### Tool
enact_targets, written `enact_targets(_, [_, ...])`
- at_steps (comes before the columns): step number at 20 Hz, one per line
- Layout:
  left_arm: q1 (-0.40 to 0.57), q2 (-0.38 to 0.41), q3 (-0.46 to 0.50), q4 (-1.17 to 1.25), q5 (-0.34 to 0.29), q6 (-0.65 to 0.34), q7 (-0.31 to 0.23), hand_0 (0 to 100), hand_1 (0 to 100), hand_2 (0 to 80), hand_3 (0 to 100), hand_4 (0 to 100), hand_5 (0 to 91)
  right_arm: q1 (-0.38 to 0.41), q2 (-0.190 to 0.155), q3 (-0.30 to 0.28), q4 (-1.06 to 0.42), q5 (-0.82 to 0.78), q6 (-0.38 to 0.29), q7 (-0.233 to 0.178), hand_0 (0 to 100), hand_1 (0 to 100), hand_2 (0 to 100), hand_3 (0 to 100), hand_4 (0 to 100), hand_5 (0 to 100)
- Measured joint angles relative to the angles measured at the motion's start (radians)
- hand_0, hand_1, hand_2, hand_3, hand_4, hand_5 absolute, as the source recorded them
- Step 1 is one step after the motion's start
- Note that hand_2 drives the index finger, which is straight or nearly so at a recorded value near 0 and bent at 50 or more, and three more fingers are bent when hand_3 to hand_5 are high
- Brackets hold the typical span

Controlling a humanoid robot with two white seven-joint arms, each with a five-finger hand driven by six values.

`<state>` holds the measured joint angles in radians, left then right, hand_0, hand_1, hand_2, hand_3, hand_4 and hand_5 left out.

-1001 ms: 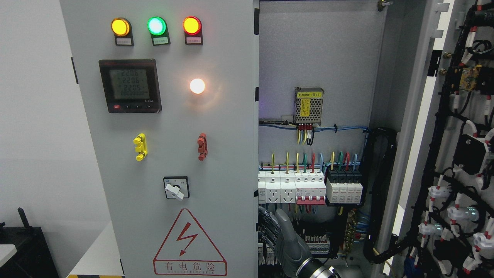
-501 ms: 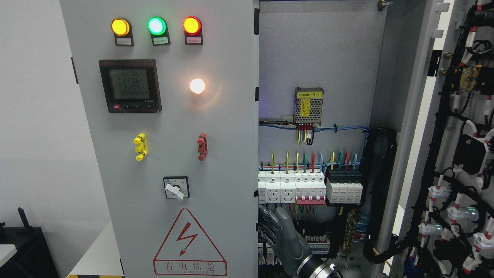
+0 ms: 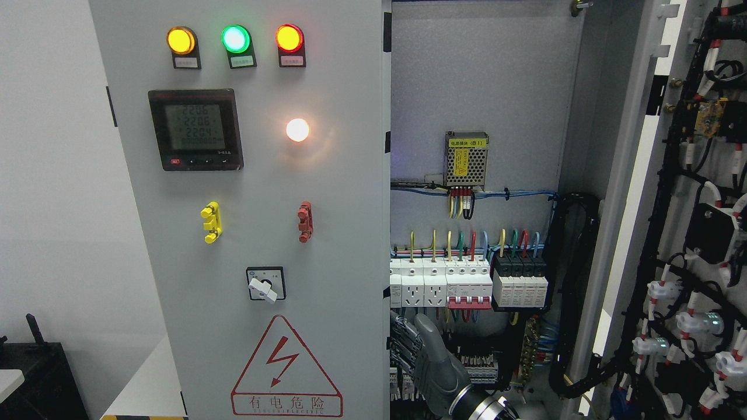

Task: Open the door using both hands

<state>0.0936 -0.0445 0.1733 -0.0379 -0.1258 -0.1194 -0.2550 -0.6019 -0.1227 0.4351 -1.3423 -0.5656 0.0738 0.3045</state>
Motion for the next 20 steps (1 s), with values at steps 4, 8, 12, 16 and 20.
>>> enact_targets(4, [0.000,0.000,0.000,0.000,0.000,0.000,0.000,0,0,0.0,0,4,0.0,-0.004,-0.001,0.000,0.000,-0.001,0.002,0.008,0,0,0,0,0,0])
enact_targets(8, [0.000,0.000,0.000,0.000,0.000,0.000,0.000,0,0,0.0,0,4,0.0,-0.006,-0.001,-0.001,0.000,-0.001,0.002,0.013,0,0,0,0,0,0])
enact_targets(12, [0.000,0.000,0.000,0.000,0.000,0.000,0.000,0,0,0.0,0,4,0.0,-0.007,-0.001,0.000,-0.001,-0.002,-0.001,0.041,0,0,0,0,0,0])
enact_targets(16, [0.000,0.000,0.000,0.000,0.000,0.000,0.000,0,0,0.0,0,4,0.0,-0.007,-0.001,0.000,-0.001,-0.002,-0.001,0.043,0,0,0,0,0,0])
enact_targets(20, [0.000,0.000,0.000,0.000,0.000,0.000,0.000,0,0,0.0,0,4,0.0,-0.007,-0.001,0.000,-0.002,-0.002,-0.001,0.035,0,0,0,0,0,0])
